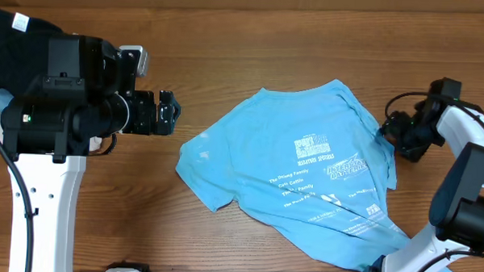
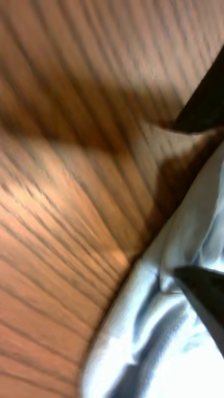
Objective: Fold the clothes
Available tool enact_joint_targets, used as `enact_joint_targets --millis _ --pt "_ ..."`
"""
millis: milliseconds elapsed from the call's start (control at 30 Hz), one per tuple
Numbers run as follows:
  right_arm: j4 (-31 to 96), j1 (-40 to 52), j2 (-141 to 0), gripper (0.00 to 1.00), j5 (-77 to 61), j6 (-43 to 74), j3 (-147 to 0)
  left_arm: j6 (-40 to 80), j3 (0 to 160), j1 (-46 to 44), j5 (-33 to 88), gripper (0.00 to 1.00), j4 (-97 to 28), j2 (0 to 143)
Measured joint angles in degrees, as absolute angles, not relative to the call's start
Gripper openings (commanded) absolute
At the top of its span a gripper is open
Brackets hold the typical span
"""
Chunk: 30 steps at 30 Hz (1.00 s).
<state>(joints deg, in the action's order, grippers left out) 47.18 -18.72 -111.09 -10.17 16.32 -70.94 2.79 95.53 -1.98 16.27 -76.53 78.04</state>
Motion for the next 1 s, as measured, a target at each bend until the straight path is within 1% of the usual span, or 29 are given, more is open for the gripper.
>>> enact_joint_targets --millis 67,200,300,400,467,500,533,600,667,767,800,833,867,967,1000 --pt "45.7 -17.0 -111.5 0.04 -10.7 15.4 -70.5 2.8 95.5 -2.0 16.3 1.0 -76.4 78.0" --pt "43.5 -15.8 -111.9 0.04 -11.3 14.9 -71.8 2.8 95.5 -2.0 16.3 1.0 -76.1 78.0" --pt "40.4 -14.9 -112.0 0.04 -14.2 11.8 -78.8 2.8 95.5 -2.0 16.3 1.0 -75.8 78.0" --pt "32.5 -13.4 -112.0 0.04 -18.3 10.2 -86.1 2.8 95.5 -2.0 16.3 1.0 -75.8 78.1" --pt "27.2 -12.1 -112.0 0.74 -20.5 10.2 -88.8 2.8 95.5 -2.0 16.3 1.0 -75.9 78.3" --pt "25.6 -11.6 -112.0 0.77 -20.9 10.2 -89.3 2.8 95.5 -2.0 16.3 1.0 -76.0 78.3" --pt "24.9 -10.7 -112.0 0.83 -21.5 10.7 -89.8 2.8 95.5 -2.0 16.3 1.0 -76.1 78.3" --pt "27.5 -10.2 -112.0 0.85 -22.1 11.7 -90.1 2.8 95.5 -2.0 16.3 1.0 -76.5 78.5" --pt "34.7 -10.2 -112.0 0.86 -22.3 12.8 -90.3 2.8 95.5 -2.0 16.3 1.0 -76.6 78.5" --pt "47.2 -10.1 -112.0 0.85 -23.6 13.5 -90.5 1.9 95.5 -2.0 16.3 1.0 -75.4 79.2" --pt "48.4 -10.0 -112.1 0.84 -24.5 13.5 -90.5 1.2 95.5 -2.2 16.3 1.0 -75.2 80.2" --pt "51.0 -9.9 -112.1 0.84 -26.5 13.3 -90.5 0.7 95.5 -2.9 16.4 1.0 -74.6 82.0" --pt "52.6 -9.7 -112.1 0.84 -28.9 13.0 -90.5 -0.1 95.3 -3.9 16.5 0.96 -73.8 85.0" --pt "56.3 -9.3 -111.7 0.84 -35.6 10.7 -90.5 -1.6 94.6 -7.2 16.3 0.97 -71.2 97.1" --pt "57.7 -9.2 -111.0 0.84 -37.7 9.7 -90.5 -1.9 93.9 -8.4 15.8 0.97 -69.3 103.1"
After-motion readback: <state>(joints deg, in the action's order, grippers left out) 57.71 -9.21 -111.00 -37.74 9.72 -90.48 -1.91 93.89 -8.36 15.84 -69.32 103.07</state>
